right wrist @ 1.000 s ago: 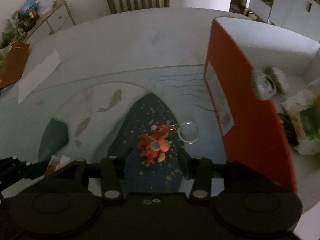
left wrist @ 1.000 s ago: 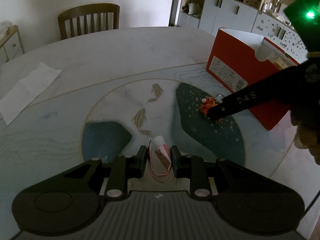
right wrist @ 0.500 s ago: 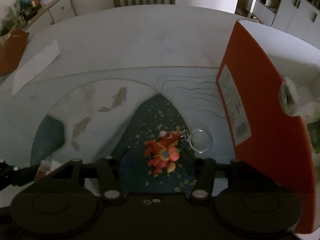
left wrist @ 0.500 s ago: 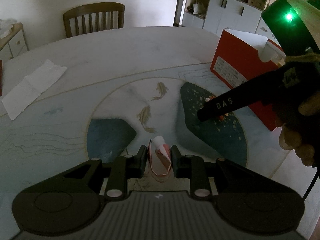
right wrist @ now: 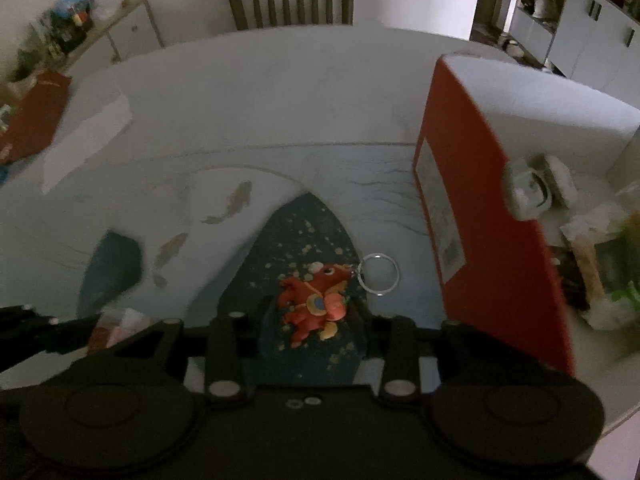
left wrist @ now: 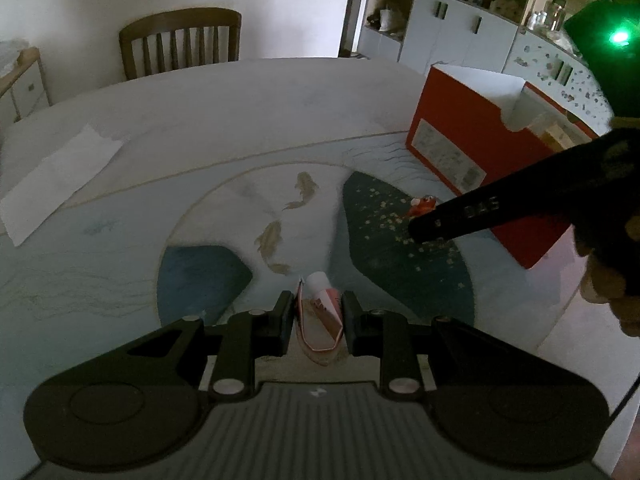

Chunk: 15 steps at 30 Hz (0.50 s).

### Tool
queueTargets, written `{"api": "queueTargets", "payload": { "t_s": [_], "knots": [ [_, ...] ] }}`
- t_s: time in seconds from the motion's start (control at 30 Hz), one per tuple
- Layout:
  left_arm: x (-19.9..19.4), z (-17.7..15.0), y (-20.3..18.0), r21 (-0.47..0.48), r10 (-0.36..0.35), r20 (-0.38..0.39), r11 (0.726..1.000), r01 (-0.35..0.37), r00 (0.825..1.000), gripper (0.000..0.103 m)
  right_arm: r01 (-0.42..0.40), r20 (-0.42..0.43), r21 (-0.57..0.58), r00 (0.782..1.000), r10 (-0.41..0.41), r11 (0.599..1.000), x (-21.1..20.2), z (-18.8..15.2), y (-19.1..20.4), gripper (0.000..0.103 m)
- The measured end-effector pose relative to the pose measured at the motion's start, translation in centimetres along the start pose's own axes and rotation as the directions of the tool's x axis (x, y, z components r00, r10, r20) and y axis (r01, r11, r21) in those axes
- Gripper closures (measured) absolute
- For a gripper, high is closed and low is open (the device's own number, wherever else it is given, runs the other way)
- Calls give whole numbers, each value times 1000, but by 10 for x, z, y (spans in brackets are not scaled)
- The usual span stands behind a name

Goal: Organize objects
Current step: 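Carry the pink-white cup and dragon keychain over the red shoebox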

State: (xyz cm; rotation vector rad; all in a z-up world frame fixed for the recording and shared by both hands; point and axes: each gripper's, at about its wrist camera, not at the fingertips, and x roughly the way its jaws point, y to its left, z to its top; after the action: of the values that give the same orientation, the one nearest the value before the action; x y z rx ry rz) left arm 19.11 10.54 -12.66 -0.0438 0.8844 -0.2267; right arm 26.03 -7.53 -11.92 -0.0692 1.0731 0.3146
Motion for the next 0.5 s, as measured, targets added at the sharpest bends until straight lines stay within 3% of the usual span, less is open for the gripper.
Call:
{"api": "queueTargets", "payload": {
  "t_s": [0.5],
  "knots": [
    [-35,27,-31,-11,-101,46,995,102,994,78,-114,109,41,988,109,993,-90,-8,-27,67]
  ]
}}
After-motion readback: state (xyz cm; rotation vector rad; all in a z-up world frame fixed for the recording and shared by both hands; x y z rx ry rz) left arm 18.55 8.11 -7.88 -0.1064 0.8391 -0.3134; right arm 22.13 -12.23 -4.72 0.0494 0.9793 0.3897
